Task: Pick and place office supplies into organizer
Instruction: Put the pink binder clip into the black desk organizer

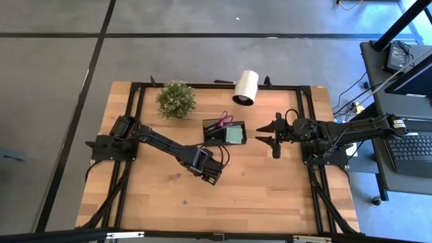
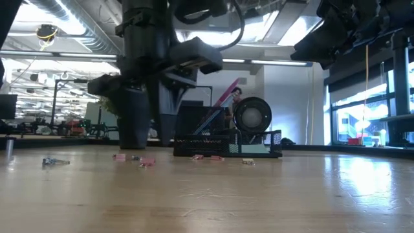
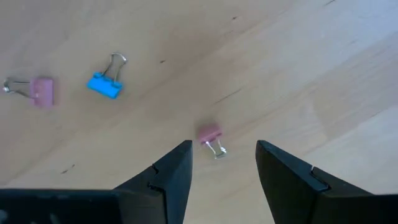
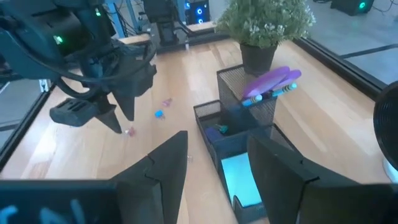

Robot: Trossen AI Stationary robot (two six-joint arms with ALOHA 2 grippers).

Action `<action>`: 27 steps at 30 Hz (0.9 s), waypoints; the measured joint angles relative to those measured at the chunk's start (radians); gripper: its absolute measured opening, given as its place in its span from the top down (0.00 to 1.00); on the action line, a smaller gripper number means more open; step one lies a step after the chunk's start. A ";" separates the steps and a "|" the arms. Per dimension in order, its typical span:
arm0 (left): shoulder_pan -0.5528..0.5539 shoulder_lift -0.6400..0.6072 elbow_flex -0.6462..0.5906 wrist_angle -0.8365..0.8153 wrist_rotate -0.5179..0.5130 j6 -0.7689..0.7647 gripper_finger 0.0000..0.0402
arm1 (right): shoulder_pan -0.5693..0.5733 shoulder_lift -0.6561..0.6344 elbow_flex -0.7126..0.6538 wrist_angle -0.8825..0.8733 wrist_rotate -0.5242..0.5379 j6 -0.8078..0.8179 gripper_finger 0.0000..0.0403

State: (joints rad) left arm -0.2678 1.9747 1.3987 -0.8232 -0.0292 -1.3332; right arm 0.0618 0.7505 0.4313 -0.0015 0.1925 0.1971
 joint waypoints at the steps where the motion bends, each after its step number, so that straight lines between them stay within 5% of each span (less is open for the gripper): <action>1: 0.000 0.002 0.000 0.002 0.000 -0.005 0.58 | 0.000 0.000 0.000 -0.005 0.000 0.001 0.58; 27: 0.003 0.096 0.006 -0.011 0.043 -0.039 0.58 | 0.000 0.000 0.000 -0.048 0.000 0.002 0.58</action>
State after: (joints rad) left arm -0.2649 2.0707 1.4047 -0.8345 0.0142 -1.3726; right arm 0.0620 0.7502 0.4309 -0.0494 0.1925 0.1994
